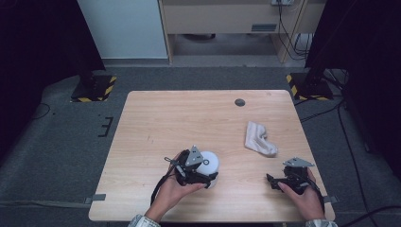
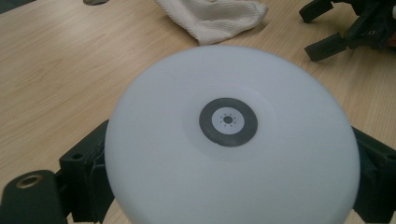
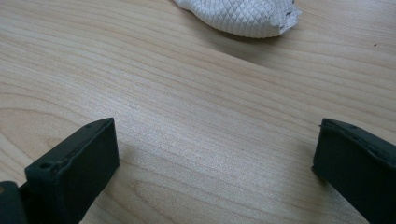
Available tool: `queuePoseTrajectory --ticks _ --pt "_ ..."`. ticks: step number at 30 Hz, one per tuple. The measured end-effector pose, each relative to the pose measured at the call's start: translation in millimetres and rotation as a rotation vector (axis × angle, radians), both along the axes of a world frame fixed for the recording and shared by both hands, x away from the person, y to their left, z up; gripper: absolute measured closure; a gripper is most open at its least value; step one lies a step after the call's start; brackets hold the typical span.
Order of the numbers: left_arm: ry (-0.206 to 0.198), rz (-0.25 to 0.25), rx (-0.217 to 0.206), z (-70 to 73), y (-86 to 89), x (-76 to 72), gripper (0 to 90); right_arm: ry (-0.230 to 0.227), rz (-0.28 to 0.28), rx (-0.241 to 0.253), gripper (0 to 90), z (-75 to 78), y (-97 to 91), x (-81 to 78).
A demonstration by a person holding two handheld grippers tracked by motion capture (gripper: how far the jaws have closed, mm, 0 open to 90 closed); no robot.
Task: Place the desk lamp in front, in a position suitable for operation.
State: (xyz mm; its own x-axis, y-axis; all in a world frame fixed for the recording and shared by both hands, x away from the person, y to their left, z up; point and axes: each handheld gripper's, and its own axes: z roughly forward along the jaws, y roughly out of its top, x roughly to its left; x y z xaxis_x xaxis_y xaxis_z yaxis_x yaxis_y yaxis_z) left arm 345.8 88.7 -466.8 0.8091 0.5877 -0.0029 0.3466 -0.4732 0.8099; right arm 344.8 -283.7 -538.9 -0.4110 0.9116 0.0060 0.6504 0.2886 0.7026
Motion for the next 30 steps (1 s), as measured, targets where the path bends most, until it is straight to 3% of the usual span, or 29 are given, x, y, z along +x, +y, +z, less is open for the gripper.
queuePoseTrajectory --ticks 8,12,17,24,26,27,30 --pt "0.003 -0.008 -0.022 -2.2 0.2 2.4 7.5 0.0 0.0 0.001 0.5 -0.1 0.2 -0.1" --pt "0.016 0.008 -0.044 -4.4 3.1 1.7 2.5 0.0 0.002 0.0 0.5 -0.1 0.1 -0.1" --pt "0.028 0.02 -0.075 -8.7 14.1 -5.0 1.6 0.001 0.002 0.001 0.6 0.1 0.1 -0.1" --pt "0.031 -0.004 -0.064 -9.1 27.5 -18.4 1.6 -0.001 0.01 0.003 1.9 0.3 -1.2 0.1" --pt "0.024 -0.006 -0.055 -7.8 34.0 -22.9 1.6 0.006 0.013 -0.003 5.4 2.0 -1.7 0.3" --pt "0.018 -0.005 -0.035 -8.1 42.7 -27.3 1.6 0.001 0.032 -0.002 12.6 4.1 -2.0 0.2" --pt "0.019 0.006 -0.014 -9.7 53.2 -30.9 1.7 -0.01 0.042 0.019 21.5 7.5 -2.2 0.1"
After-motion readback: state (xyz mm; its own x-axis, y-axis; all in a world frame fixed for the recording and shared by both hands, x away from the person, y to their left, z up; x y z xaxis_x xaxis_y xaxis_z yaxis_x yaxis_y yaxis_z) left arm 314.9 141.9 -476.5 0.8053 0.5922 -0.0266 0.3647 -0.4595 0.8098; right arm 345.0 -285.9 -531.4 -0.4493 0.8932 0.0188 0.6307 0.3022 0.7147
